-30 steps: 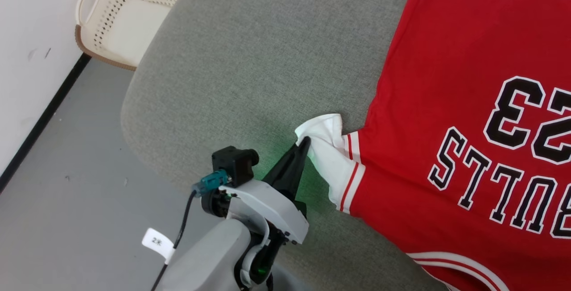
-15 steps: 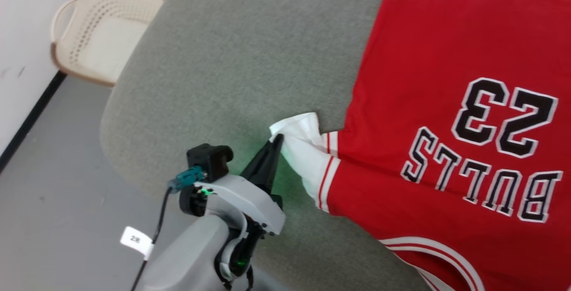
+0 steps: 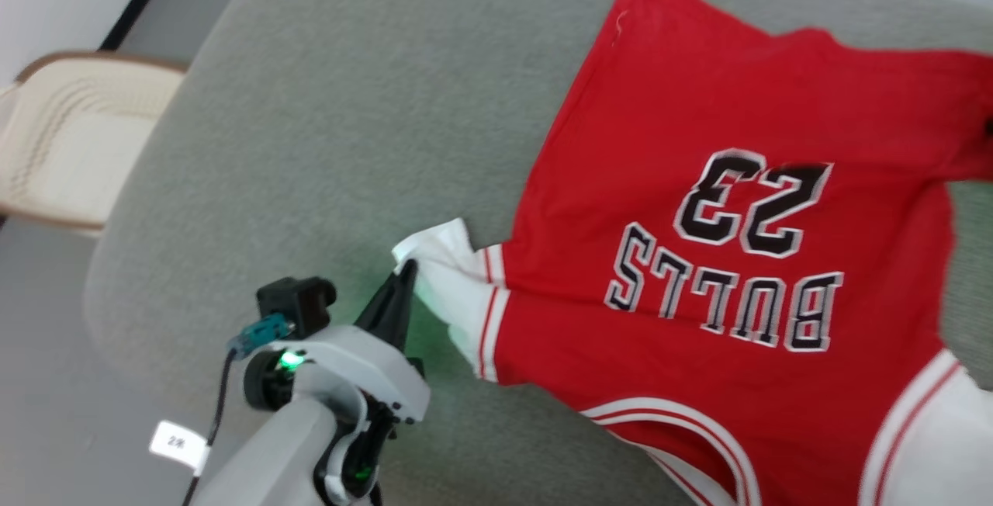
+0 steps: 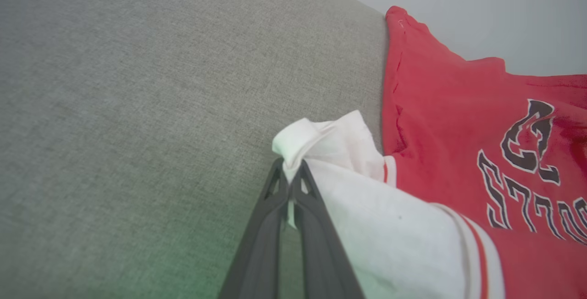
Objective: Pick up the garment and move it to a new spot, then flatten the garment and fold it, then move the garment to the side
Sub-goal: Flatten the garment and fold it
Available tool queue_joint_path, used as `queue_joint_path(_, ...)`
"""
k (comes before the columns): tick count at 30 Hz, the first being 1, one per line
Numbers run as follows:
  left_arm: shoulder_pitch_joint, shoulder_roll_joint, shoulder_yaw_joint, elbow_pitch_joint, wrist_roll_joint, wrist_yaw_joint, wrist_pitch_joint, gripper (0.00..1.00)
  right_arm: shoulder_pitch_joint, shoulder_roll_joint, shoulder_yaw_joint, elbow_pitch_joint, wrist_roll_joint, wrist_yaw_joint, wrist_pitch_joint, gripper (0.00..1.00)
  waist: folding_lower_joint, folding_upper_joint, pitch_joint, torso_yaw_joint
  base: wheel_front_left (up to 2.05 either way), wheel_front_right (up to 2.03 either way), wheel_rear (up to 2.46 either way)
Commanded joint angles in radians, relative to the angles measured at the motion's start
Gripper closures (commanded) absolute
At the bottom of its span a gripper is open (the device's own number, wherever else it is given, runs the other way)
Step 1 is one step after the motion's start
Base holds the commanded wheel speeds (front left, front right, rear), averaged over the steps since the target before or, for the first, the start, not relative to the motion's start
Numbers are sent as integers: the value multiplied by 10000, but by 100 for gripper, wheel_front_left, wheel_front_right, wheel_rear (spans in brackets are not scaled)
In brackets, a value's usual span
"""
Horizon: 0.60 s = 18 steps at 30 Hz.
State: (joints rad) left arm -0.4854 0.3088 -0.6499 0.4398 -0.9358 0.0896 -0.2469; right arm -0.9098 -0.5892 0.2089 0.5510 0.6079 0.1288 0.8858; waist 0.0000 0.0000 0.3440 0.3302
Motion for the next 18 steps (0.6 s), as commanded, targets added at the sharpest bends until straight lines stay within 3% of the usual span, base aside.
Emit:
queue_joint_path(1, 219, 125, 62, -43, -65, 73, -18, 100, 517, -190, 100, -367, 300, 34, -101, 100, 0, 0, -543, -748, 0, 0, 0)
queue_joint_path(10, 726, 711, 281, -483, -141, 320, -1, 100, 3440, -583, -348, -2489, 1615, 34, -281, 100, 0, 0, -822, -1776, 0, 0, 0)
queue_joint_path(18, 973, 1082, 383, -1112, -110, 669, 127, 100, 6240, -119, -1509, -4432, 1805, 34, -41, 100, 0, 0, -816, -2443, 0, 0, 0)
